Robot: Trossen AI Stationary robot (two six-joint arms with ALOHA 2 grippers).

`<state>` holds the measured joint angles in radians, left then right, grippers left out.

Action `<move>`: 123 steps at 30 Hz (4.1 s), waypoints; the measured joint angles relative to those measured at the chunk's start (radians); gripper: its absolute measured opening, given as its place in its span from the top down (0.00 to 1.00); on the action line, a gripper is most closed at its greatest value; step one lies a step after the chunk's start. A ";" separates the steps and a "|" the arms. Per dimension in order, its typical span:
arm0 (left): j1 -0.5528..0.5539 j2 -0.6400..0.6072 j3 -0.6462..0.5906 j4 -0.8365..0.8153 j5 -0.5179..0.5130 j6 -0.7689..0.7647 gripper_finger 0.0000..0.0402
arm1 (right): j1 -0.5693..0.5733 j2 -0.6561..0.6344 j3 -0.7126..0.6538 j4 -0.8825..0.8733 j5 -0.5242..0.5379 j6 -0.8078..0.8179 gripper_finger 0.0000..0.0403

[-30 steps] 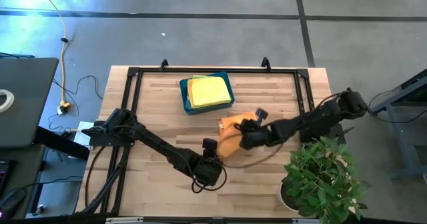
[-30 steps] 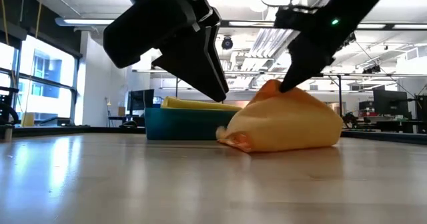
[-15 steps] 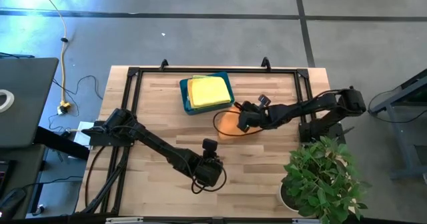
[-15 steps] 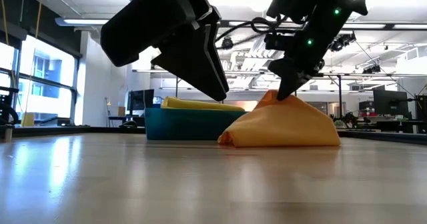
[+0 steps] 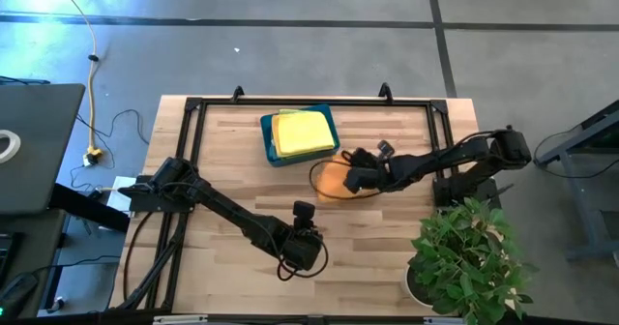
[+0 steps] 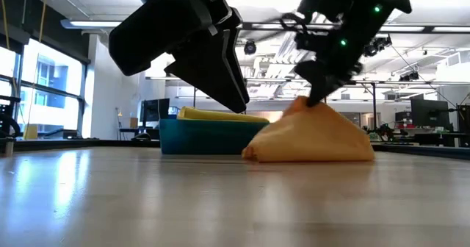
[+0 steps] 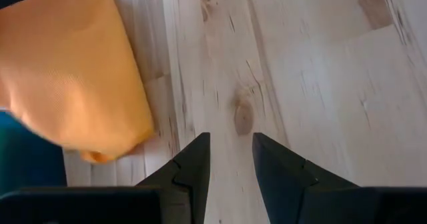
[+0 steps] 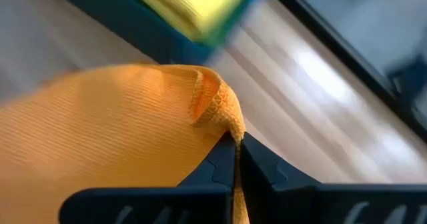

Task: Fold microfiber towels
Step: Fold the orange microfiber cloth, then stack the orange microfiber cloth on the yellow microfiber cloth in the blue bin

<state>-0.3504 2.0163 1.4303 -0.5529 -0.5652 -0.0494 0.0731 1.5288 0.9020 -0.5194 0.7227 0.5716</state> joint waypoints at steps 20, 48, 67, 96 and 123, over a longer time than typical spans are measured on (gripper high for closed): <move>0.002 0.000 0.000 0.000 0.000 -0.018 0.75 | 0.074 0.000 0.000 -0.372 -0.015 0.504 1.00; 0.069 0.000 0.000 0.145 0.004 -0.068 0.75 | 0.049 -0.029 0.032 -0.697 -0.089 0.335 0.64; 0.188 0.000 0.000 0.321 0.173 -0.160 0.75 | 0.116 -0.823 -0.386 -0.406 -0.081 0.262 0.64; 0.196 0.000 0.000 0.396 0.222 -0.229 0.75 | 0.126 -1.290 -0.887 0.576 -0.272 -0.266 0.64; 0.235 0.000 0.000 0.621 0.378 -0.120 0.68 | 0.128 -1.287 -0.887 0.570 -0.330 -0.234 0.64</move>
<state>-0.1150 2.0163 1.4300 0.0681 -0.1875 -0.1690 0.2012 0.2420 0.0154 0.0502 0.3923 0.3372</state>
